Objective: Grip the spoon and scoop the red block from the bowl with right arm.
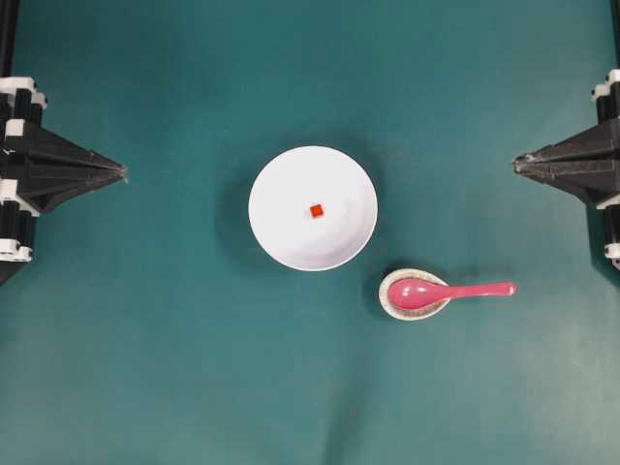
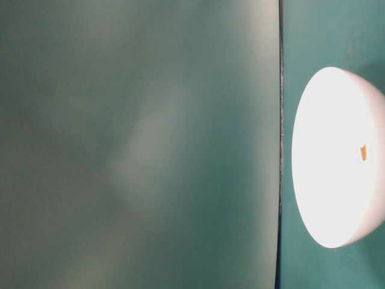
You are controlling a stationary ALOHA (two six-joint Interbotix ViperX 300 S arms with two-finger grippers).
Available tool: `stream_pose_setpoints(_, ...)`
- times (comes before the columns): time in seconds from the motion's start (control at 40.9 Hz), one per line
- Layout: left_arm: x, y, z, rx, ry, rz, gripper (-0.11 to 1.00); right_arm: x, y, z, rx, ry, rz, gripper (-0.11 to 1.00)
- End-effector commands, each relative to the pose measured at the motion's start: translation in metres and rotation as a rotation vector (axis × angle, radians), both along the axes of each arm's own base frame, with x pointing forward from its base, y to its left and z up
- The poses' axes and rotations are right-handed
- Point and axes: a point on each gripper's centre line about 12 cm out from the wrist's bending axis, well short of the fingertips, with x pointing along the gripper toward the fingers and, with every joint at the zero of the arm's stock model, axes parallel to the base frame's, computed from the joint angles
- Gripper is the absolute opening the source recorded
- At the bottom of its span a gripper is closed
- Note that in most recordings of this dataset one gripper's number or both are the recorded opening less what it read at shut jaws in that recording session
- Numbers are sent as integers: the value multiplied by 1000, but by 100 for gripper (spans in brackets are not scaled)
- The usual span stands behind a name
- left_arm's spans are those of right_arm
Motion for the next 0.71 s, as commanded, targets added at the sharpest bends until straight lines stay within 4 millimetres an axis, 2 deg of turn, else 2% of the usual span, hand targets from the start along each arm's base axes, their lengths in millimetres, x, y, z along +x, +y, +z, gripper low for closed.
stream_pose_setpoints(0.0,4,0,9,41,14,-1,0,2,2,7,8,-14,10,0)
stream_pose_setpoints(0.122,4,0,7,29,94,-2,0,5,2,8,31,54,11,0)
stream_pose_setpoints(0.538,4,0,7,29,111,0,0,4,2,10,104,65,15,1)
stream_pose_setpoints(0.587,4,0,7,29,112,0,0,4,2,9,127,66,16,8)
stream_pose_setpoints(0.685,4,0,8,24,106,0,0,5,3,2,170,95,19,38)
